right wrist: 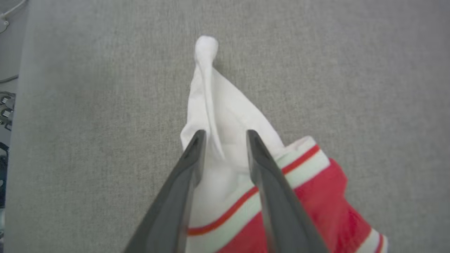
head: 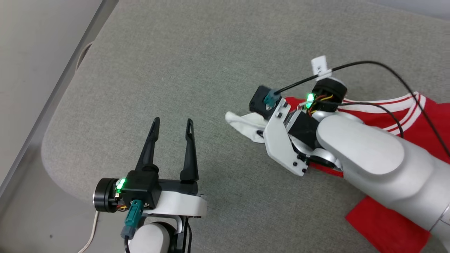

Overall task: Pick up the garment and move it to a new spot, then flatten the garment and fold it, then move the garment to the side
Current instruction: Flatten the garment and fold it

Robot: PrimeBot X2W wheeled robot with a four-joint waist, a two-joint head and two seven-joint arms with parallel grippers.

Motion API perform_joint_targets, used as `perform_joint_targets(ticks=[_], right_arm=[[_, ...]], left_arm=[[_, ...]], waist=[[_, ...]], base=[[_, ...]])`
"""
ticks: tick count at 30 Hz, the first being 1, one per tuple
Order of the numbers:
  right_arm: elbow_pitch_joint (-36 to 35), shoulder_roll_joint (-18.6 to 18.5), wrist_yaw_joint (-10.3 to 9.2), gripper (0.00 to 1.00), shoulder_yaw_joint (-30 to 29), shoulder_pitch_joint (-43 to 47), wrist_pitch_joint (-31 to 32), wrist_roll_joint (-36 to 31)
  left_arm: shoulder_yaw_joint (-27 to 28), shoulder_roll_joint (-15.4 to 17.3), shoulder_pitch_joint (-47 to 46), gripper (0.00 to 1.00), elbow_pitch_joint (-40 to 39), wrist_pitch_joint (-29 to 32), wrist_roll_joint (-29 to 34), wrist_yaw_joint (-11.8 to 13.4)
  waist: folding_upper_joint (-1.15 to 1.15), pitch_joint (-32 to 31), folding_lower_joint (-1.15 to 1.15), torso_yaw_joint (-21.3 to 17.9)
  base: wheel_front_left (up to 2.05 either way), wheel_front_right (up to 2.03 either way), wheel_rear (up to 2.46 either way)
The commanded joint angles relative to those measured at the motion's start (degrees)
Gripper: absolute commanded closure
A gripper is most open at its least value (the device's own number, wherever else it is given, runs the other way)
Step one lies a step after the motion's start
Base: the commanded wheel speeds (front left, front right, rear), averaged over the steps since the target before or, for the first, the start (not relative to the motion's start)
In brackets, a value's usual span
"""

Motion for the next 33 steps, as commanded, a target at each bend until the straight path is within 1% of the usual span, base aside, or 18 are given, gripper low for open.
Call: perform_joint_targets(ticks=[1, 3, 8, 11, 12, 16, 19, 22, 26, 31, 33], right_arm=[[-1.1, -0.4, -0.07, 0.0, 0.1, -1.0, -2.6, 0.8], [-2.2, -1.8, -0.07, 0.0, 0.1, -1.5, -6.0, 2.5], [-3.8, -6.5, -0.08, 0.0, -0.1, -3.0, -17.7, 6.7], [-3.7, -9.8, -0.08, 0.0, -1.5, -2.8, -23.8, 8.5], [-3.7, -9.8, -0.08, 0.0, -1.5, -2.8, -23.8, 8.5], [-3.6, -14.5, -0.08, 0.0, -4.4, -1.4, -29.6, 9.6], [-4.0, -18.3, -0.08, 0.0, -7.3, -0.9, -31.6, 10.1], [-4.6, -22.5, -0.08, 0.0, -10.1, -0.8, -31.5, 10.4], [-5.5, -27.7, -0.08, 0.0, -12.9, -2.1, -27.9, 11.3], [-5.6, -32.0, -0.08, 0.0, -14.4, -4.5, -17.1, 14.2], [-4.7, -33.0, -0.08, 0.0, -14.0, -5.0, -11.2, 15.6]], left_arm=[[0.6, -0.1, 0.6, 0.0, 0.1, -0.2, 0.4, -0.2], [1.2, -0.1, 1.0, 0.0, 0.2, -0.2, 1.0, -0.5], [3.3, -0.1, 2.6, 0.0, 0.2, -0.2, 2.7, -1.3], [4.4, 0.0, 3.8, 0.0, 0.0, -0.2, 3.5, -1.9], [4.4, 0.0, 3.8, 0.0, 0.0, -0.2, 3.5, -1.9], [5.9, 0.0, 5.4, 0.0, -0.3, -0.2, 4.5, -2.5], [6.7, 0.0, 6.5, 0.0, -0.6, -0.2, 5.1, -3.1], [7.5, 0.0, 7.3, 0.0, -0.8, -0.2, 5.6, -3.3], [8.1, 0.0, 8.0, 0.0, -1.1, -0.2, 5.8, -3.9], [7.9, 0.0, 7.4, 0.0, -1.7, -0.2, 5.8, -3.9], [7.5, 0.0, 6.8, 0.0, -2.0, -0.2, 5.6, -3.8]], waist=[[0.0, -1.2, -0.01, -1.0], [0.0, -2.1, -0.01, -1.8], [0.0, -5.0, -0.01, -4.7], [0.0, -6.5, -0.01, -6.5], [0.0, -6.5, -0.01, -6.5], [0.0, -8.2, -0.01, -8.7], [0.0, -9.2, -0.01, -10.0], [0.0, -9.7, -0.01, -11.1], [0.0, -9.7, -0.01, -12.0], [0.0, -8.4, -0.01, -12.3], [0.0, -7.7, -0.01, -12.1]], base=[[0.0, 0.0, 0.0], [0.0, 0.0, 0.0], [0.0, 0.0, 0.0], [0.0, 0.0, 0.0], [0.0, 0.0, 0.0], [0.0, 0.0, 0.0], [0.0, 0.0, 0.0], [0.0, 0.0, 0.0], [0.0, 0.0, 0.0], [0.0, 0.0, 0.0], [0.0, 0.0, 0.0]])
